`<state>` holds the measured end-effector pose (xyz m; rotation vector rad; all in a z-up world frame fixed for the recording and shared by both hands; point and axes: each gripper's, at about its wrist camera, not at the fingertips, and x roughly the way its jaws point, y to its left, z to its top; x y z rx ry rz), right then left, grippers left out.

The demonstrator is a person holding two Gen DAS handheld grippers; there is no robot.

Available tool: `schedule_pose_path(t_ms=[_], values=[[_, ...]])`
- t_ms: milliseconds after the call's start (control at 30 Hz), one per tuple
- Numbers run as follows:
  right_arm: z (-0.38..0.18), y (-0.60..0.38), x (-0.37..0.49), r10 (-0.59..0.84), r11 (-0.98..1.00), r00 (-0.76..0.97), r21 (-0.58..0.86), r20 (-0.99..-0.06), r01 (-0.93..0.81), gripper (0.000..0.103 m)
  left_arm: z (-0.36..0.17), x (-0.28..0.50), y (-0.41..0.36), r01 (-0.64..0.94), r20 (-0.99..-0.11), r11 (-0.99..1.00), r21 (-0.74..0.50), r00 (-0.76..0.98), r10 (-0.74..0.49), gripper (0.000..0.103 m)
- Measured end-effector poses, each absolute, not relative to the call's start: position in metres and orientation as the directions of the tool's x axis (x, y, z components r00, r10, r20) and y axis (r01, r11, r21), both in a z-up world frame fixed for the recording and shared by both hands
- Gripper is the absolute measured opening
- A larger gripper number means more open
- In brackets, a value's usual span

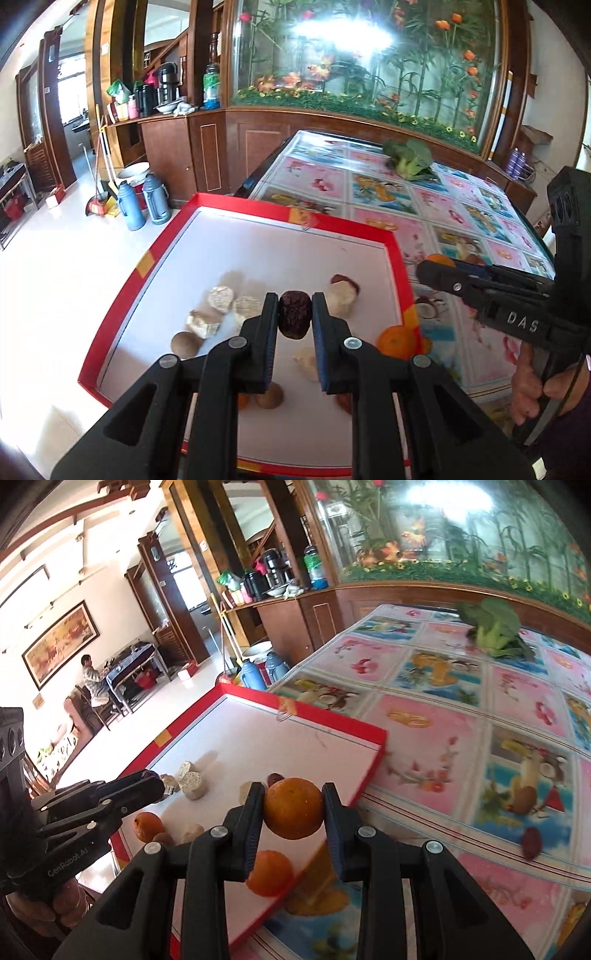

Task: Organize fruits
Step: 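Carry the orange and date over the tray with both tools, then lower the orange and date onto the tray and open both tools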

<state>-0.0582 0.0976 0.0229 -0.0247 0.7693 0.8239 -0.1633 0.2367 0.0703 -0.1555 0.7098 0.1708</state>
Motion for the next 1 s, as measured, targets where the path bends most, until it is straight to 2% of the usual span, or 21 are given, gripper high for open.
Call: schedule_pose_path(t_ms=[500,633,800,867,933,1000], values=[[-0.009,0.124,-0.054,0.624,0.681,0.344,0.273,-0.702,-0.679,0.031,0.044,-0.152,0.248,-0.236,-0.714,0.970,-0.062,0.689,0.121,0.020],[-0.008,0.127,-0.059,0.614,0.676,0.354,0.238,-0.706,-0.698,0.032,0.040,-0.149,0.245,-0.237,-0.730,0.970,-0.051,0.671,0.126,0.020],[-0.007,0.127,-0.062,0.624,0.657,0.342,0.234,-0.703,-0.717,0.039,0.034,-0.146,0.243,-0.249,-0.753,0.968,-0.037,0.644,0.137,0.020],[-0.004,0.124,-0.062,0.626,0.659,0.356,0.227,-0.694,-0.717,0.043,0.032,-0.146,0.243,-0.255,-0.762,0.966,-0.036,0.633,0.139,0.027],[0.001,0.117,-0.063,0.641,0.656,0.371,0.230,-0.672,-0.719,0.043,0.034,-0.147,0.243,-0.269,-0.760,0.963,-0.025,0.631,0.157,0.055],[0.007,0.106,-0.062,0.657,0.661,0.393,0.240,-0.643,-0.711,0.043,0.040,-0.149,0.241,-0.284,-0.745,0.959,-0.008,0.642,0.184,0.062]])
